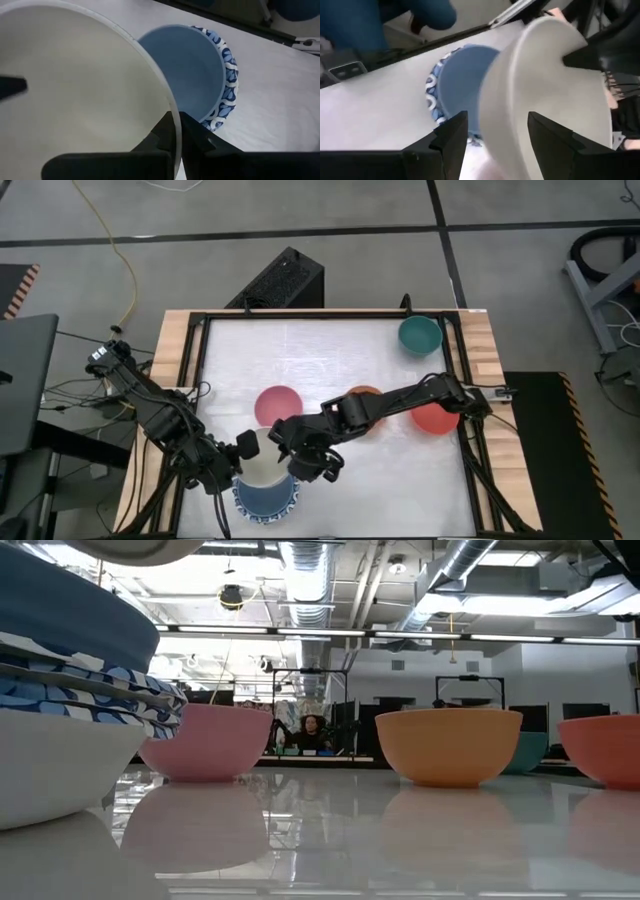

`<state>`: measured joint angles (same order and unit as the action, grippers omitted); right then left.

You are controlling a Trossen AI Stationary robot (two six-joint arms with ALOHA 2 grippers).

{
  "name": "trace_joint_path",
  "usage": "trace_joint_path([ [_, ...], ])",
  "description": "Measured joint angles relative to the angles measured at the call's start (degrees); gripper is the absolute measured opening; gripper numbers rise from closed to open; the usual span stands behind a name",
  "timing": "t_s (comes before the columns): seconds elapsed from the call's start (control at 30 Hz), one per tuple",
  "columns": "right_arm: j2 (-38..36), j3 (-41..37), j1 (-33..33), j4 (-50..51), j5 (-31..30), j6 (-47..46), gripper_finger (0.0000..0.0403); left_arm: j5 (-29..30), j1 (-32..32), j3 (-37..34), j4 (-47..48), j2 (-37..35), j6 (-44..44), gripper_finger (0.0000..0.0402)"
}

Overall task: Nest bowls inside each other
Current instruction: Stack the white bowl on top of the other blue bowl

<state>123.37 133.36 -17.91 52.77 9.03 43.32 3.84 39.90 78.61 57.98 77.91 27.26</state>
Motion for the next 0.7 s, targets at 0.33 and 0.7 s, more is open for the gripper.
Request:
trace_joint_path([
  [0.33,0.3,0.1,-0.2,1.1,-1.2,0.7,0.0128,0.1,0.0,0.0,-0.9,0.0,1.0,0.0000],
  [0.7,0.6,0.0,-0.6,4.9,-0.6,-0.3,0.0017,4.8,-0.2,0.0,-3.2,-0.2,3.8,0.0018],
])
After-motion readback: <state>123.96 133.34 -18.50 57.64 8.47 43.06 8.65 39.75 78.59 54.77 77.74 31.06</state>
